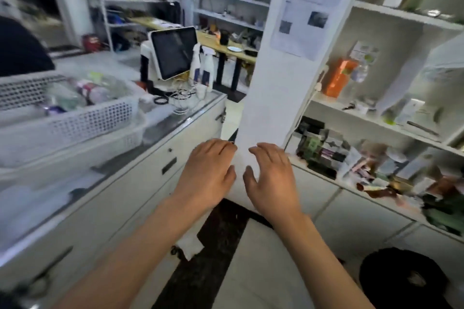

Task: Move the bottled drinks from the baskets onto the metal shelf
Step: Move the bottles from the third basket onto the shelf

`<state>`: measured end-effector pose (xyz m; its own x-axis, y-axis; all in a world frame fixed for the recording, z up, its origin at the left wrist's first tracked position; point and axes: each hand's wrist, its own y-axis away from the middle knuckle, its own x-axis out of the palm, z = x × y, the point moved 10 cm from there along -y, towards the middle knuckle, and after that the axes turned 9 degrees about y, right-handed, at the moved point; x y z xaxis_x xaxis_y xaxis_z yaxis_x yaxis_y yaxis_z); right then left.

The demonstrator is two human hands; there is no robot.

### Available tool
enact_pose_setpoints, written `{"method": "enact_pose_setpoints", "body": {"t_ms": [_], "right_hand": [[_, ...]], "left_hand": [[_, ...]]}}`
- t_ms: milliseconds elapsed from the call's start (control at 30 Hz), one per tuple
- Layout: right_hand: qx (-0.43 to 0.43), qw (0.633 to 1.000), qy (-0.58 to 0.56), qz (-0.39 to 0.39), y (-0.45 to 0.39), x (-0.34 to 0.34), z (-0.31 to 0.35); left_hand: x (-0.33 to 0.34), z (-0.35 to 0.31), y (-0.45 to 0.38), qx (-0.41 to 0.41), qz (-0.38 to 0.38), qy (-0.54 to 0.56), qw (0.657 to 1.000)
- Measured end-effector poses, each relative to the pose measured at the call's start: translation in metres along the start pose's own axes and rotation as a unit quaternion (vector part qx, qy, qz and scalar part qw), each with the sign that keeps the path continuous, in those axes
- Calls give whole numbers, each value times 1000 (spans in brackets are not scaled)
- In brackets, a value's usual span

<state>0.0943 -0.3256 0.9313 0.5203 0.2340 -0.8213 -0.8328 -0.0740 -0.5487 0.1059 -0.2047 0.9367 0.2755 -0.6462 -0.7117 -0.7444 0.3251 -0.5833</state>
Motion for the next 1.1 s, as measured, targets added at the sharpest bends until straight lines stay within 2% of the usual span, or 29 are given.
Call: {"method": "enact_pose_setpoints", "body": {"t_ms": [100, 333, 533, 767, 867, 1100], "right_hand": [[-73, 996, -41, 18, -30, 35, 55], [-166, 977, -119, 53, -79, 100, 139], [-234, 945, -212, 83, -129, 146, 193], [-268, 911, -282, 137, -170, 180, 237], [-293, 900, -290, 138, -182, 189, 261], [-311, 896, -283, 143, -220, 223, 316]], "left_hand": [[-30, 51, 10, -51, -22, -37, 998], [-74, 138, 35, -186, -42, -105, 976], [-115, 185, 38, -295, -98, -191, 931], [-146, 221, 29, -360, -153, -218, 894], [-160, 241, 29, -382, -170, -219, 882], [-212, 313, 39, -427, -208, -202, 856]]}}
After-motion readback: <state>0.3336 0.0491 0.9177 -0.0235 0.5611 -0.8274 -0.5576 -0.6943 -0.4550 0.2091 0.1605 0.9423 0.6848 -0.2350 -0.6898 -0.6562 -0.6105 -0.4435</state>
